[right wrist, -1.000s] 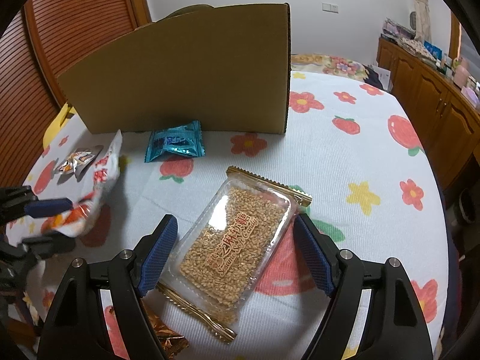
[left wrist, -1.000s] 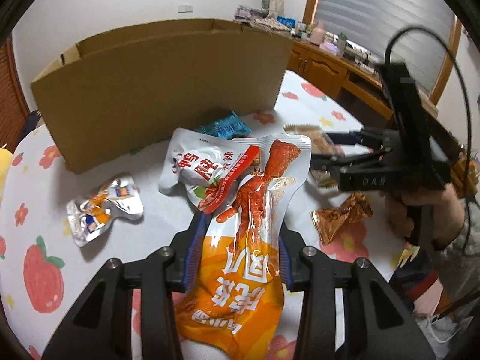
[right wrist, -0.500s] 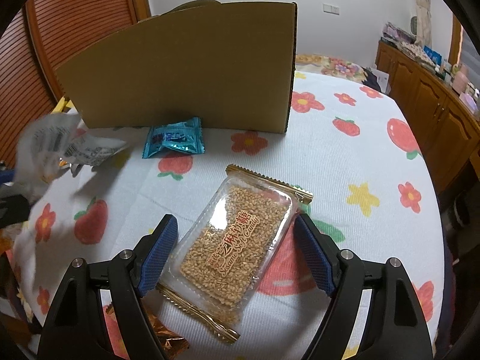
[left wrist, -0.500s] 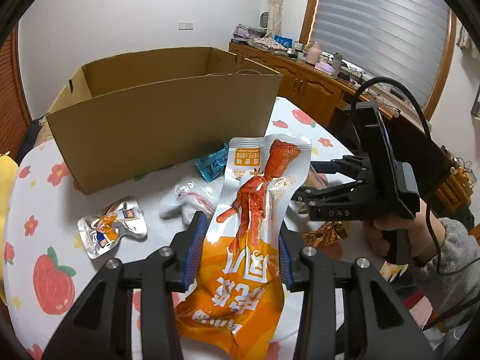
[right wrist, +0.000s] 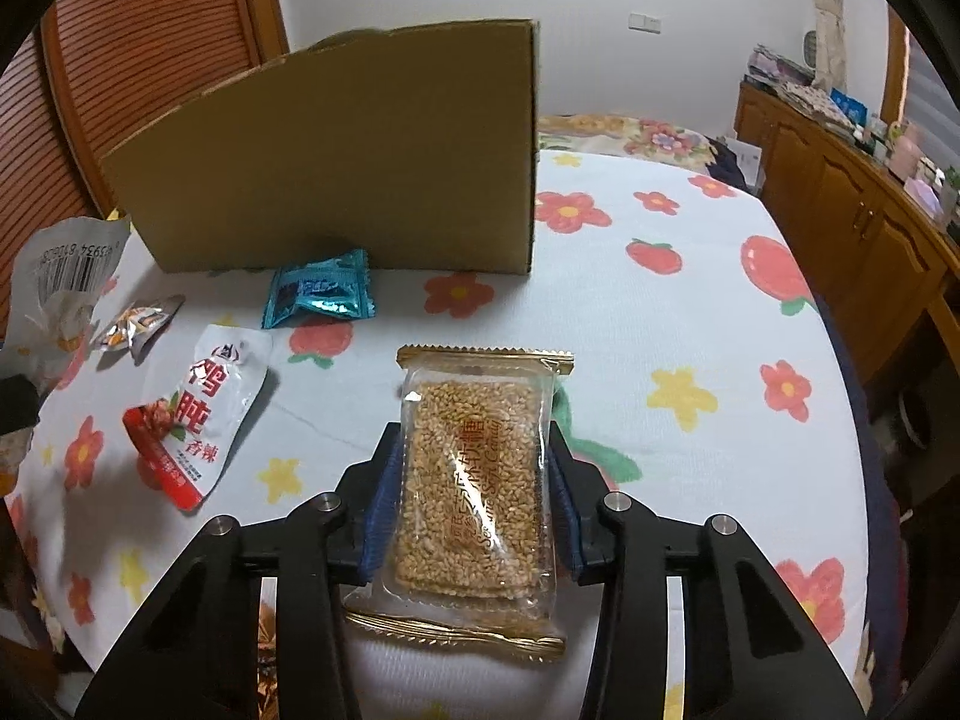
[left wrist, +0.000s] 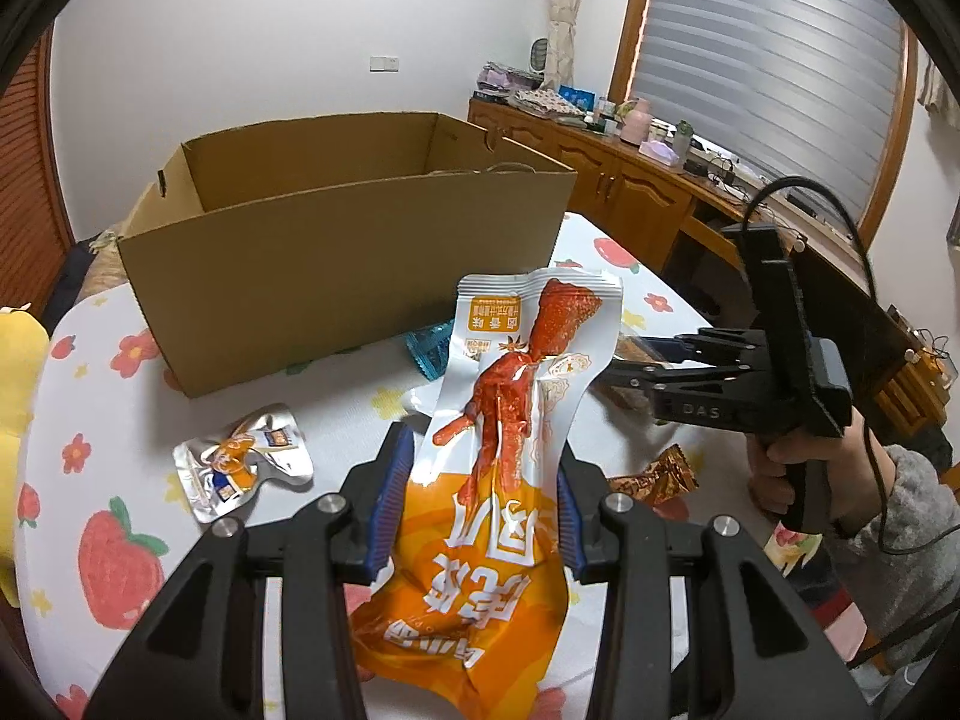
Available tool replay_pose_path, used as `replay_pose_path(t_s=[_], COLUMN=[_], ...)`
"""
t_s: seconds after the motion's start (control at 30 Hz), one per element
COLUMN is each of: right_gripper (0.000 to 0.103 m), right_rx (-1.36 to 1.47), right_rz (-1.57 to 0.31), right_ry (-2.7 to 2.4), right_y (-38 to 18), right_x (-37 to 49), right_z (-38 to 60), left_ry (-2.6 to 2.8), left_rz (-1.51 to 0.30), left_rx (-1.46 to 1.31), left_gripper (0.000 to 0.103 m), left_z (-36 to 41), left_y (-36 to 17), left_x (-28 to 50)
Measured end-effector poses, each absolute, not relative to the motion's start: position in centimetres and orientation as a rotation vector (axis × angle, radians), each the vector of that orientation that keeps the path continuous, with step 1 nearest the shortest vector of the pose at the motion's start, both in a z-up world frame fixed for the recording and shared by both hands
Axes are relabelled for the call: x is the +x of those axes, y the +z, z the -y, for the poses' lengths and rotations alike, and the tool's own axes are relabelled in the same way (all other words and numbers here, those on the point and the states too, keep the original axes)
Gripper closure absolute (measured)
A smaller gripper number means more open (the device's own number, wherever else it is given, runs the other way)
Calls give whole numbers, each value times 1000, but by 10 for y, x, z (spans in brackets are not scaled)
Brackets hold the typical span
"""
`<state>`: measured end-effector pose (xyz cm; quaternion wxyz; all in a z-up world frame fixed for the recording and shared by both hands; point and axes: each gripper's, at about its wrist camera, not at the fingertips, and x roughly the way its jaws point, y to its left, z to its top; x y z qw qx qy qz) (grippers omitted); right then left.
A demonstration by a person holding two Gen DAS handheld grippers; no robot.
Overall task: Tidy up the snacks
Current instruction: 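Carry the chicken-feet pack and sesame bar over the box and release both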
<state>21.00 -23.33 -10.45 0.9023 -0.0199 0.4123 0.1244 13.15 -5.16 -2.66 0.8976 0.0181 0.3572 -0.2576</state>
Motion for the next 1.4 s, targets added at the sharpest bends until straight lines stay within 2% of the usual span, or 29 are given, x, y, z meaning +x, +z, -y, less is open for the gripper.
replay_pose_path(t_s=[0.93, 1.4], right_gripper=[60, 60], right_rx=[-37, -44], right_rz=[-751, -620], right_ry=[265, 318], right_y=[-81, -18], right_x=[165, 148], right_z=[249, 241], left_ry=[-445, -411], left_rz=[-678, -560], left_rx=[6, -17], left_gripper=[61, 61], left_z=[24, 6], left_y=[-13, 32], left_x=[129, 135])
